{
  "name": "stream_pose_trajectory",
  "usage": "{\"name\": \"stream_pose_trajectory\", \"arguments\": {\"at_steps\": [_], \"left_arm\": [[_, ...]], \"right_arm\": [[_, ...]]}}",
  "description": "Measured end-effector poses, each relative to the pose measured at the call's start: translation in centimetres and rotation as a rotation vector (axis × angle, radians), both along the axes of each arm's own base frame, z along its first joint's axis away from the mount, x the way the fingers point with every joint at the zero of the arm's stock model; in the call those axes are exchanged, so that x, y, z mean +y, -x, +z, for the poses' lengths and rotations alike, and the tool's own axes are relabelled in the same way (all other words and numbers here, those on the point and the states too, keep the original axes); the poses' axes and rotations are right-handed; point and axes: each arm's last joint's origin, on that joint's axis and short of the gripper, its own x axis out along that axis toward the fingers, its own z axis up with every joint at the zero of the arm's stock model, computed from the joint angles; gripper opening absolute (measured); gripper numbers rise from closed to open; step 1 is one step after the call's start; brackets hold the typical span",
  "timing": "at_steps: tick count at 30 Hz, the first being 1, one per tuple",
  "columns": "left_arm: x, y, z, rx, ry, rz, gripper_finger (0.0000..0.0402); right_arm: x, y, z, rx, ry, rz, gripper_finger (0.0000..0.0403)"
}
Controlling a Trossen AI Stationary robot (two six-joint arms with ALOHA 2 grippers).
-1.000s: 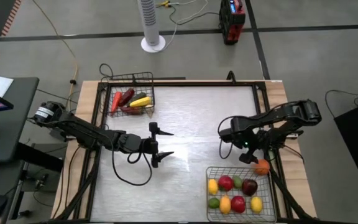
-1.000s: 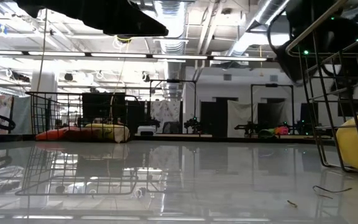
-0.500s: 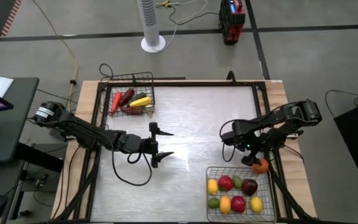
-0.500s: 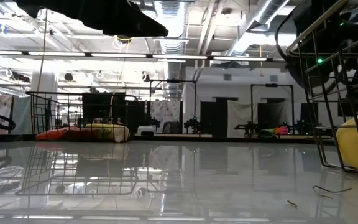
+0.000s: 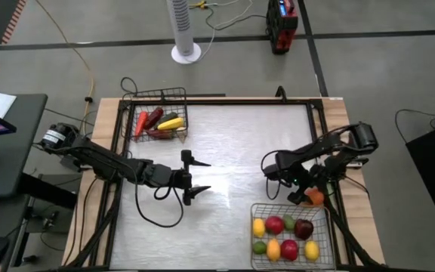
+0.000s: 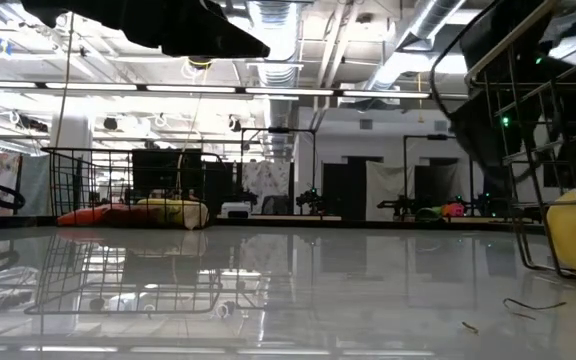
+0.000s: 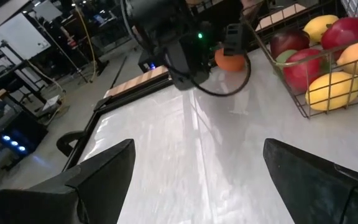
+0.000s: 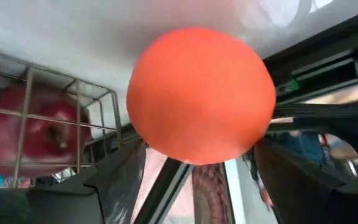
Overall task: Sort produce into baskets
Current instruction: Put the orange into the gold wire basket
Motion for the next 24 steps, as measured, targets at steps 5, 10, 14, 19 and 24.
{"name": "stream_pose_trajectory", "arguments": {"at_steps": [5,10,14,19,24], "left_arm": [[0.0,0.0,0.0,-0.002,-0.008,-0.003,0.0345],[0.0,-0.1,0.3,-0.023,-0.022,-0.007,0.0345],[0.0,-0.1,0.3,-0.030,-0.027,-0.006,0.0345],[0.0,-0.1,0.3,-0.026,-0.028,-0.004,0.0345],[0.0,-0.1,0.3,-0.030,-0.026,-0.004,0.0345]], "right_arm": [[-0.6,-1.6,-0.8,-0.008,-0.005,0.044,0.0327],[-2.3,-4.7,0.8,-0.211,0.158,0.156,0.0326],[-3.9,-7.1,4.3,-0.386,0.313,0.172,0.0326],[-5.2,-8.3,9.0,-0.558,0.539,0.196,0.0326],[-6.8,-9.1,11.3,-0.777,0.763,0.194,0.0327]]}}
